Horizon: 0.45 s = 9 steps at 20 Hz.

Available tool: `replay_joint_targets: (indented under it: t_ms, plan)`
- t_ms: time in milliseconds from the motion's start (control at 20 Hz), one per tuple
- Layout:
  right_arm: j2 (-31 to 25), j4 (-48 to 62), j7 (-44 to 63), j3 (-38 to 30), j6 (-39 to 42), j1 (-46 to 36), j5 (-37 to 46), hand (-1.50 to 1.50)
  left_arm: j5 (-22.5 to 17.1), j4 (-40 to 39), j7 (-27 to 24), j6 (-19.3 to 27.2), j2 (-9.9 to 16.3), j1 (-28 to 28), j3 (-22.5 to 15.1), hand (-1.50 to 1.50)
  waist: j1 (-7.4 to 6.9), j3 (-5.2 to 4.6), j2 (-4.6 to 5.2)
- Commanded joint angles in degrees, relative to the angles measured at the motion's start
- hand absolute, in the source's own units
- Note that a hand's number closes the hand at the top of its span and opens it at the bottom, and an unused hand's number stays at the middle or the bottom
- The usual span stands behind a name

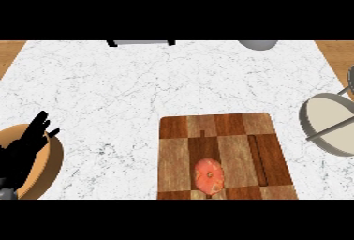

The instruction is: Pick the tomato from the cutting board and place it in the tiered basket

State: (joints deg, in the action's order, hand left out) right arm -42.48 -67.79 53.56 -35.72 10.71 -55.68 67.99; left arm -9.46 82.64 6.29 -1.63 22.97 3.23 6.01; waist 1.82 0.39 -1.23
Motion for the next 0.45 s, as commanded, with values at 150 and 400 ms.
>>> replay_joint_targets:
  t_ms: [150, 400]
  plan:
    - [1.5, -20.0, 0.1, -12.4, 1.4, 4.4, -11.6, -1.5, 0.2, -2.7, 1.1, 0.5, -0.1, 4.1, 1.1, 0.0, 2.19, -0.31, -0.27]
    - [8.1, -36.2, 0.3, -19.2, 9.4, 12.6, -20.6, -1.5, 1.6, -1.8, 0.6, 2.2, -2.2, 6.2, -0.3, 0.0, 3.36, -0.26, -0.52]
